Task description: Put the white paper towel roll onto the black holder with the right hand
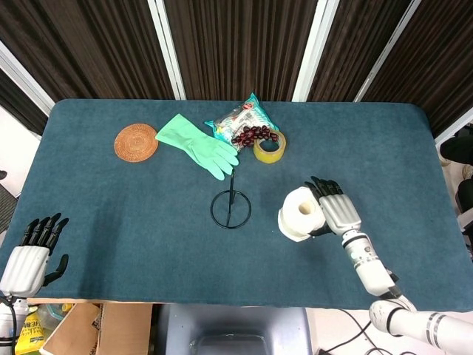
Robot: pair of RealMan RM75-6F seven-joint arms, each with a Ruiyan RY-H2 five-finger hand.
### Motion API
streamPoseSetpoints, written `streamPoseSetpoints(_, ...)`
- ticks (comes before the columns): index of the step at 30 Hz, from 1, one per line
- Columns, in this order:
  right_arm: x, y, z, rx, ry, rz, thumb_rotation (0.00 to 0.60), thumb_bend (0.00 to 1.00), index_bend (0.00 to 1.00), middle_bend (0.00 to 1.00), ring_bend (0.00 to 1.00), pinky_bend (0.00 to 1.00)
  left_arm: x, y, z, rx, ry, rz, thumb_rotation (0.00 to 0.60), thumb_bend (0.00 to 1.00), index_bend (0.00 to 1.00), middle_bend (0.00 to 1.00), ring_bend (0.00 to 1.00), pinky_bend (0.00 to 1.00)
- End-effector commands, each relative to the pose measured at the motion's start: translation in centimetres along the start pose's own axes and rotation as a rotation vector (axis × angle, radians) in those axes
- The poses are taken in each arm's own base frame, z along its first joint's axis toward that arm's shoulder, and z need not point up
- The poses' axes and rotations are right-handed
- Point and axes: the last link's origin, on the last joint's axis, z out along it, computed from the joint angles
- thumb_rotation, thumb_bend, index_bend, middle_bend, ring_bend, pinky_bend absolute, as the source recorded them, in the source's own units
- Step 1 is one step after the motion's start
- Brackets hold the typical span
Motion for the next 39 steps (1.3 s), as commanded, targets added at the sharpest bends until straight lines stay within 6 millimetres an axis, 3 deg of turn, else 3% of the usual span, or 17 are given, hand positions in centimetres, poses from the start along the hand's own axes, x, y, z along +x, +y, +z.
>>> streamPoseSetpoints(1,0.0,-0.2,0.7,0.0,-0.018,0.028,0.6,0.11,0.0,0.0,0.0,0.0,0.0,0.0,0.0,0.0,0.0,0.0,0.6,0.5,0.0,0.0,0.0,0.05)
streamPoseSetpoints(2,0.0,-0.2,0.8,0.0,-0.017,0.03,0.6,0.1,0.04,0.03,0.01,0.02,0.0,0.0,0.0,0.0,0.0,0.0,0.6,0.5,0.0,0.0,0.0,0.05)
streamPoseSetpoints(4,-0.1,-0.3,0.8,0.0,-0.017,0.041,0.6,0.11,0.23,0.18,0.14,0.15,0.0,0.0,0.0,0.0,0.0,0.0,0.6,0.5,0.0,0.0,0.0,0.05)
streamPoseSetpoints(5,-0.1,-0.3,0.8,-0.003,-0.019,0.046,0.6,0.11,0.39,0.3,0.25,0.27,0.0,0.0,0.0,0.0,0.0,0.0,0.6,0.5,0.0,0.0,0.0,0.05)
streamPoseSetpoints(8,-0.1,-0.2,0.8,-0.006,-0.011,0.054,0.6,0.11,0.67,0.53,0.52,0.49,0.0,0.0,0.0,0.0,0.0,0.0,0.6,0.5,0.0,0.0,0.0,0.05)
streamPoseSetpoints(11,0.0,-0.1,0.7,-0.009,0.017,0.063,0.6,0.11,0.8,0.64,0.64,0.54,0.0,0.0,0.0,0.0,0.0,0.0,0.6,0.5,0.0,0.0,0.0,0.05)
streamPoseSetpoints(19,2.2,-0.1,-0.7,0.029,0.14,0.144,0.6,0.12,0.84,0.67,0.67,0.54,0.0,0.0,0.0,0.0,0.0,0.0,0.6,0.5,0.0,0.0,0.0,0.05)
streamPoseSetpoints(28,9.2,-1.6,-4.2,0.172,0.281,0.41,0.6,0.12,0.84,0.68,0.68,0.54,0.0,0.0,0.0,0.0,0.0,0.0,0.6,0.5,0.0,0.0,0.0,0.05)
streamPoseSetpoints(32,12.6,-3.0,-4.9,0.227,0.337,0.494,0.6,0.12,0.84,0.68,0.68,0.54,0.0,0.0,0.0,0.0,0.0,0.0,0.6,0.5,0.0,0.0,0.0,0.05)
streamPoseSetpoints(39,16.2,-7.1,-4.2,0.289,0.343,0.544,0.6,0.12,0.84,0.68,0.68,0.54,0.0,0.0,0.0,0.0,0.0,0.0,0.6,0.5,0.0,0.0,0.0,0.05)
